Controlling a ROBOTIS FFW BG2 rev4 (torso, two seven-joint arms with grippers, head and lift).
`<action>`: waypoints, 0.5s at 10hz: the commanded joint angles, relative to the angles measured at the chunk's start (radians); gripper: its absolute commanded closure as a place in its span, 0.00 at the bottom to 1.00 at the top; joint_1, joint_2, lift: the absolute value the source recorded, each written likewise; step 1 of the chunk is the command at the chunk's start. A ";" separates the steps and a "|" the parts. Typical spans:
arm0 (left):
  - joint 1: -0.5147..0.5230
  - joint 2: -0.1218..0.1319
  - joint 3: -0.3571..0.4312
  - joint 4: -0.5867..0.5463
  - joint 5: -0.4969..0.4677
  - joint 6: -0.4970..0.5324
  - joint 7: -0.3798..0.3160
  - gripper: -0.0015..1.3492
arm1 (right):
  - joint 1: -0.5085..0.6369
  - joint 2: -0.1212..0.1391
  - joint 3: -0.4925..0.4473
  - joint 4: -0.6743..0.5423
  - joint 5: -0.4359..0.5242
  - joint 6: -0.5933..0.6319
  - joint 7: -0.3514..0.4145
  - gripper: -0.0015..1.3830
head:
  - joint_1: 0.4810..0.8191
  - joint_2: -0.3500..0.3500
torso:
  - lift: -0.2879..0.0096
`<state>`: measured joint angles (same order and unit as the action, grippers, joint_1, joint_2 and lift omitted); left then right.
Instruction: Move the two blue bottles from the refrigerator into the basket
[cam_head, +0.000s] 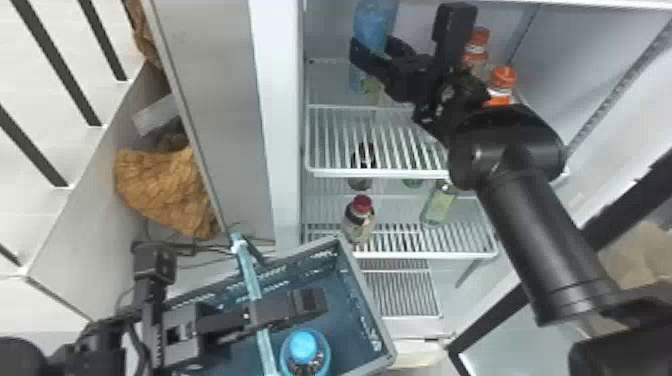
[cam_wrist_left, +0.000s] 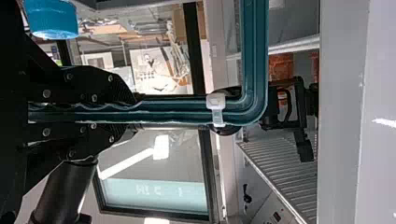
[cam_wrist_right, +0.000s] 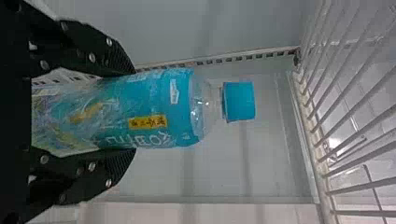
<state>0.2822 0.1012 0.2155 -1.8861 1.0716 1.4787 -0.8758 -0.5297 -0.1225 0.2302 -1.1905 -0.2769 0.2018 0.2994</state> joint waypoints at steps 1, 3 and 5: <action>0.000 0.000 0.000 0.000 0.001 -0.001 0.000 0.89 | 0.007 0.000 0.009 -0.018 -0.024 -0.023 0.009 0.83 | 0.63 0.40 | 0.93; 0.002 0.000 -0.002 0.000 0.003 -0.001 0.000 0.89 | 0.036 -0.002 0.001 -0.055 -0.024 -0.010 0.024 0.91 | 0.63 0.41 | 0.93; 0.005 0.000 -0.002 0.000 0.003 -0.001 0.000 0.89 | 0.112 -0.006 -0.011 -0.148 -0.034 0.021 0.024 0.92 | 0.63 0.42 | 0.93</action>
<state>0.2857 0.1015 0.2142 -1.8861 1.0741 1.4772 -0.8758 -0.4395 -0.1274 0.2203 -1.3095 -0.3092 0.2151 0.3235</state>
